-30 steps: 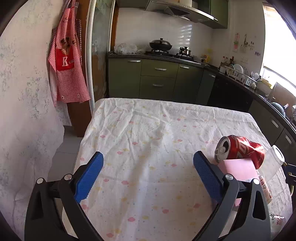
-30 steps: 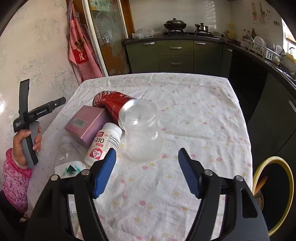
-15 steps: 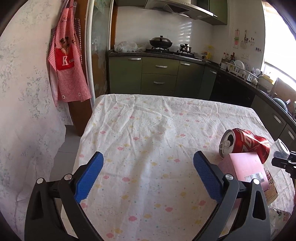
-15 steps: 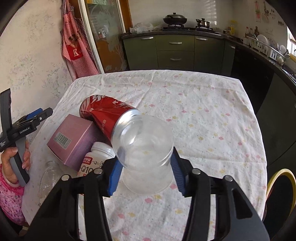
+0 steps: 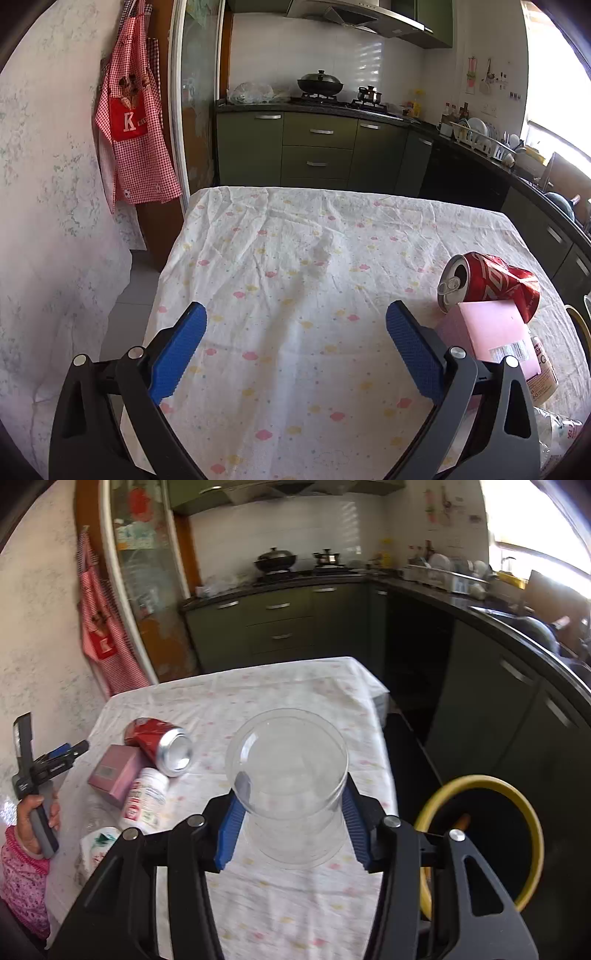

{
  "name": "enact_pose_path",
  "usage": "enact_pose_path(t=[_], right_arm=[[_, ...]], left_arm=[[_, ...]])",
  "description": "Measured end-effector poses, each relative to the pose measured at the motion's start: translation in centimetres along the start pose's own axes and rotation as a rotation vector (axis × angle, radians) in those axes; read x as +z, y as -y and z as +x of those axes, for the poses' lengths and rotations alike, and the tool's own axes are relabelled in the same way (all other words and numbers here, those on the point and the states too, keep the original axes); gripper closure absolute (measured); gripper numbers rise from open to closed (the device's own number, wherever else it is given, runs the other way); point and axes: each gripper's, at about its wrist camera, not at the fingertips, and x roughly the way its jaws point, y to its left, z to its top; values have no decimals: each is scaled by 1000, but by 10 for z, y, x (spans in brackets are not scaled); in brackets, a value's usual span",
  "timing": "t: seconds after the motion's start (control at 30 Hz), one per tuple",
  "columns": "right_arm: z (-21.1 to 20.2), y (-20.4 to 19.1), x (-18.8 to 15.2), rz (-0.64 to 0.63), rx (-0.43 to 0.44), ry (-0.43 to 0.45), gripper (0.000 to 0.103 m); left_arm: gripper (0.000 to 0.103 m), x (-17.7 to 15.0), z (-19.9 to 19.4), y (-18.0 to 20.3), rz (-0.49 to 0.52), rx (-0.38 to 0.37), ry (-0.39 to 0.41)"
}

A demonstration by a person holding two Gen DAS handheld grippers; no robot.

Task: Collect trash
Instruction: 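Carry the clear cup over the yellow bin and release it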

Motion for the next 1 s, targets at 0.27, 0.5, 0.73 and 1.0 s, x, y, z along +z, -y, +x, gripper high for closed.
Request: enact_pose_path(t=[0.27,0.5,0.73,1.0], right_arm=[[1,118,-37,187,-277,-70,55],[27,161,-57,243,-388,-122,45],[11,151,-65,303,-324,-85,44],[-7,125,-79,302,-285,-88,43]], left_arm=[[7,-1,0,1,3,1,2],[7,-2,1,4,15,-3,-1],[7,-1,1,4,10,-9,-2],[7,2,-2,6,9,-12,-4]])
